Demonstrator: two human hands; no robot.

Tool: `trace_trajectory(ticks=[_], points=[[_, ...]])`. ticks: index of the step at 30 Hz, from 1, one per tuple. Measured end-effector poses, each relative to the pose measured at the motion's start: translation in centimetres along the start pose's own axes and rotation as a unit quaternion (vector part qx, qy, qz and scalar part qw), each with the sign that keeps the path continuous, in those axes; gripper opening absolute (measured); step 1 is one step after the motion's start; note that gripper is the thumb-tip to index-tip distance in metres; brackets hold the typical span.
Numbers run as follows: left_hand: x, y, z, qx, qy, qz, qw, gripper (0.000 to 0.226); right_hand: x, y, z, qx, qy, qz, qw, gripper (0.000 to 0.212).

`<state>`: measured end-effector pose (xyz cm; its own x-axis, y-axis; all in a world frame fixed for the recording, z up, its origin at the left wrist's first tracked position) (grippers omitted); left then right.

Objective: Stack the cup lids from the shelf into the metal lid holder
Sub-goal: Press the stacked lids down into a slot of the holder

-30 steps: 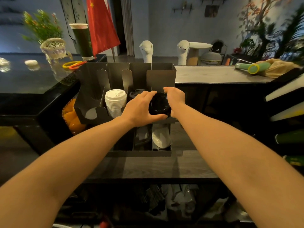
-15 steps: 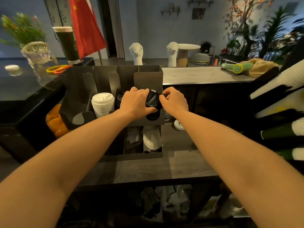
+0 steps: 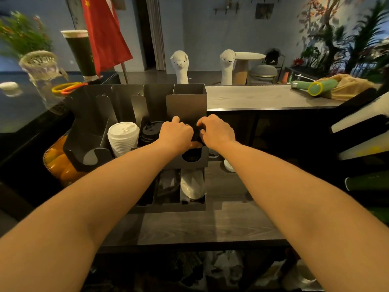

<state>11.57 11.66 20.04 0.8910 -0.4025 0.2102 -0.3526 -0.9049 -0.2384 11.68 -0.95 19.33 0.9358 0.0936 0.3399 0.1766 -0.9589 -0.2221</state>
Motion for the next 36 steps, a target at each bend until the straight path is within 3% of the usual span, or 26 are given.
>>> trace_trajectory(ticks=[9,17,21,24,30,33,36], points=[[0.9,0.5,1.3,0.081,-0.072,0.026,0.994,0.060,1.3,-0.2,1.5,-0.071,-0.081,-0.062,0.992,0.019],[0.9,0.7,1.9,0.090,-0.093,0.034,0.991,0.062,1.5,-0.2,2.7,-0.040,-0.095,-0.033,0.994,0.023],[0.8,0.4,1.9,0.071,-0.094,0.041,0.992,0.050,1.5,-0.1,2.8,-0.019,-0.089,-0.018,0.996,0.020],[1.0,0.2,1.7,0.087,-0.086,0.049,0.991,0.040,1.4,-0.3,2.8,-0.020,-0.090,-0.015,0.996,0.019],[1.3,0.2,2.0,0.060,-0.043,0.036,0.997,0.047,1.4,-0.4,2.3,-0.052,-0.098,-0.029,0.993,0.019],[1.0,0.3,1.6,0.044,0.007,0.049,0.998,0.043,1.3,-0.4,1.6,-0.076,-0.113,-0.047,0.990,0.020],[0.2,0.0,0.6,0.007,0.055,0.063,0.996,0.040,1.0,-0.3,0.8,-0.081,-0.079,-0.061,0.992,0.023]])
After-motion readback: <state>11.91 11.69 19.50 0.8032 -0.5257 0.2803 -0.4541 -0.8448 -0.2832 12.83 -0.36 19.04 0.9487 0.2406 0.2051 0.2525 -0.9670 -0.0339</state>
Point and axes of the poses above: each hand's wrist, its own x-axis towards the middle knuckle, its own z-axis out of the palm, y = z × x, the point moved 3 cm from there along x, towards the middle knuckle, and after that the axes turned 7 degrees about -x, right-handed, at the moved point
